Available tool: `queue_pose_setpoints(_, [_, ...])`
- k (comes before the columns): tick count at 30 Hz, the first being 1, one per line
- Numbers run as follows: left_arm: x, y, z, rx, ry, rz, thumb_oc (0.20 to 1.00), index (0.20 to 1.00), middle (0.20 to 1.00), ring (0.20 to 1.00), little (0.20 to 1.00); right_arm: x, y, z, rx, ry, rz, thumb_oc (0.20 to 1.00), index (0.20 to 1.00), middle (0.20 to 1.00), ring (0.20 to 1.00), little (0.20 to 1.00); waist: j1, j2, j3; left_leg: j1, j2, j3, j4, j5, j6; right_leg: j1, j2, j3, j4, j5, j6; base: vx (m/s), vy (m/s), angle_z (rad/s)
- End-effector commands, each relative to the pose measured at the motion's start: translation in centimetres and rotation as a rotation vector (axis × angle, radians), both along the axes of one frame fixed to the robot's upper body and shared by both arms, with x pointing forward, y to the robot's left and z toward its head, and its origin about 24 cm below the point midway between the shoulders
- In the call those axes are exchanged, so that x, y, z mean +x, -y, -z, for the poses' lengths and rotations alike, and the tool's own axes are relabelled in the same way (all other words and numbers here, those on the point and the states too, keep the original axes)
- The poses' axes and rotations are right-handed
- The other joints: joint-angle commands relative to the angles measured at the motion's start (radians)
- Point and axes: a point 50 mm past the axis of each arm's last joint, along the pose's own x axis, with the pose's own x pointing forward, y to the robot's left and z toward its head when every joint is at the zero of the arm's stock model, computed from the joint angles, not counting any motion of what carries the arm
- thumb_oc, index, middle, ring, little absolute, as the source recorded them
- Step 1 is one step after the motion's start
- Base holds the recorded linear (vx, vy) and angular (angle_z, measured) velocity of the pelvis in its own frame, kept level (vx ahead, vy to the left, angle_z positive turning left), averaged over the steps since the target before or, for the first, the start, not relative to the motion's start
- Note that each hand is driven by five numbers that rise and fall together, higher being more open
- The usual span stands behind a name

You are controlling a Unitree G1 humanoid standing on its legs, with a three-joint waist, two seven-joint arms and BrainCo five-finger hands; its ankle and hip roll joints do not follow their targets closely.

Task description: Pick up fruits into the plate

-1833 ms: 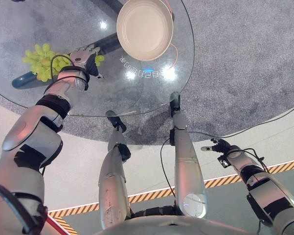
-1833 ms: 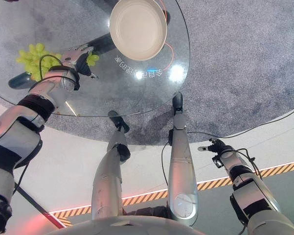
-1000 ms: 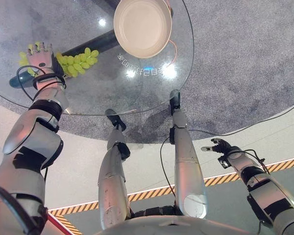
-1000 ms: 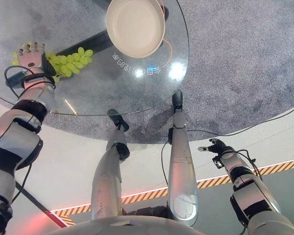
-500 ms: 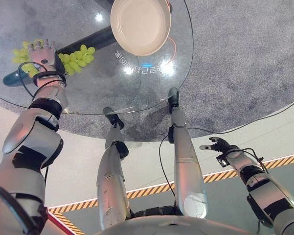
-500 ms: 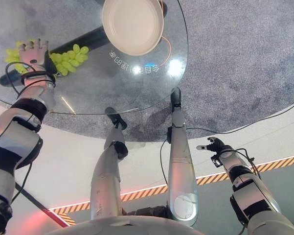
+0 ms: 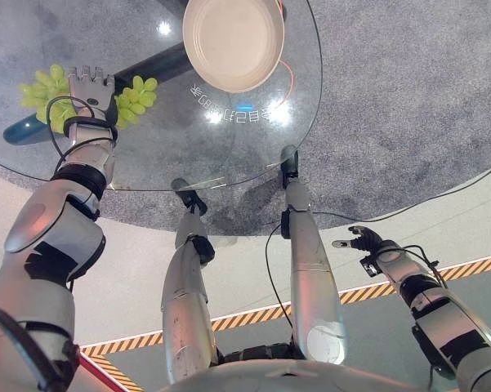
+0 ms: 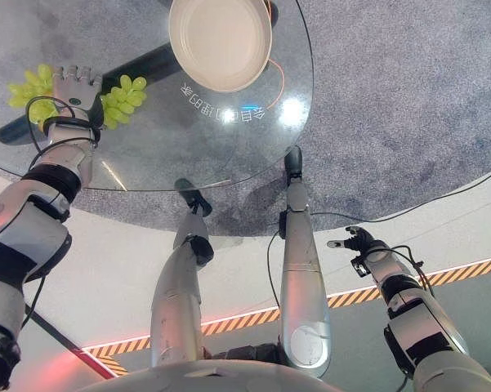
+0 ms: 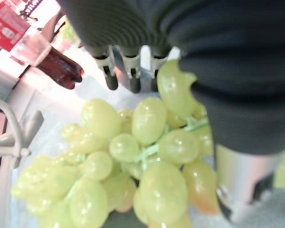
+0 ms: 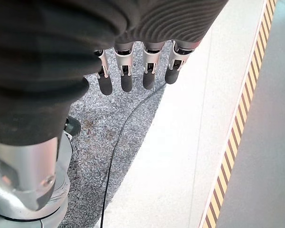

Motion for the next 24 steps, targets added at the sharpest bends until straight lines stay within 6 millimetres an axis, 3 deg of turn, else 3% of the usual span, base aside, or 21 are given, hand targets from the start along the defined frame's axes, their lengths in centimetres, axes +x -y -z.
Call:
queue_pose_setpoints(1, [-0.5,-1.7,-0.3,-0.008,-0.050,-0.073,1.000,1.000,1.000,1.000,1.000,-0.8,1.0,0.2,-0.019,-0.022,0.036,1.000,1.000,1.000,1.000,1.000,-0.007,-0.022,0.001,-0.112,-0.031,-0.108,0.177,-0.100,-0.048,0.001,0.063,-0.095,0.039,-0.027,-0.043,0.00,0.000,0.00])
queue_pose_setpoints(6, [-1.0,-2.7,1.9,-0.331,-0.129,-0.198,1.000,1.000,1.000,1.000,1.000,-0.5,1.3,-0.4,-0.024,0.009,0.048,1.000,1.000,1.000,1.000,1.000,-0.011,-0.023,0.001,-0.117,-0.032,-0.109,0.182,-0.104,-0.047,-0.004,0.066,-0.089,0.043,-0.029,-0.043,0.01,0.005,0.00])
queue_pose_setpoints(7, [-1.4,-3.1,3.2,-0.449,-0.155,-0.245,1.000,1.000,1.000,1.000,1.000,-0.6,1.3,-0.2,-0.021,0.007,0.048,1.000,1.000,1.000,1.000,1.000,-0.010,-0.024,0.001,-0.094,-0.030,-0.119,0.191,-0.138,-0.055,0.020,0.071,-0.088,0.055,-0.064,-0.037,0.07,0.016,-0.01])
queue_pose_setpoints(10, [-1.8,-3.5,4.3,-0.561,-0.177,-0.286,1.000,1.000,1.000,1.000,1.000,-0.6,1.2,-0.3,-0.021,0.015,0.047,1.000,1.000,1.000,1.000,1.000,-0.012,-0.028,0.001,-0.098,-0.028,-0.120,0.198,-0.141,-0.055,0.017,0.075,-0.087,0.062,-0.069,-0.039,0.03,0.001,-0.04])
queue_pose_setpoints(11, [-2.0,-3.8,4.9,-0.619,-0.205,-0.317,0.605,0.605,0.605,0.605,0.605,-0.5,1.2,-0.4,-0.021,0.021,0.046,1.000,1.000,1.000,1.000,1.000,-0.014,-0.032,0.001,-0.101,-0.027,-0.122,0.200,-0.141,-0.055,0.016,0.076,-0.086,0.064,-0.070,-0.040,0.00,-0.011,-0.06])
queue_pose_setpoints(12, [-2.1,-3.8,5.1,-0.635,-0.225,-0.332,0.442,0.442,0.442,0.442,0.442,-0.4,1.2,-0.5,-0.021,0.025,0.044,1.000,1.000,1.000,1.000,1.000,-0.016,-0.034,0.001,-0.102,-0.026,-0.121,0.202,-0.141,-0.055,0.015,0.077,-0.086,0.065,-0.072,-0.041,0.00,-0.016,-0.05])
queue_pose_setpoints(13, [-2.3,-3.9,5.4,-0.652,-0.242,-0.347,0.200,0.200,0.200,0.200,0.200,-0.3,1.2,-0.7,-0.022,0.029,0.044,1.000,1.000,1.000,1.000,1.000,-0.016,-0.035,0.001,-0.103,-0.026,-0.122,0.203,-0.141,-0.055,0.015,0.078,-0.086,0.065,-0.071,-0.041,0.00,0.000,0.00])
queue_pose_setpoints(24, [-3.3,-4.5,7.7,-0.719,-0.327,-0.423,0.200,0.200,0.200,0.200,0.200,0.6,1.3,-1.7,-0.030,0.070,0.046,1.000,1.000,1.000,1.000,1.000,-0.018,-0.039,0.001,-0.100,-0.016,-0.117,0.209,-0.139,-0.059,0.020,0.080,-0.089,0.070,-0.075,-0.045,0.00,0.000,0.00])
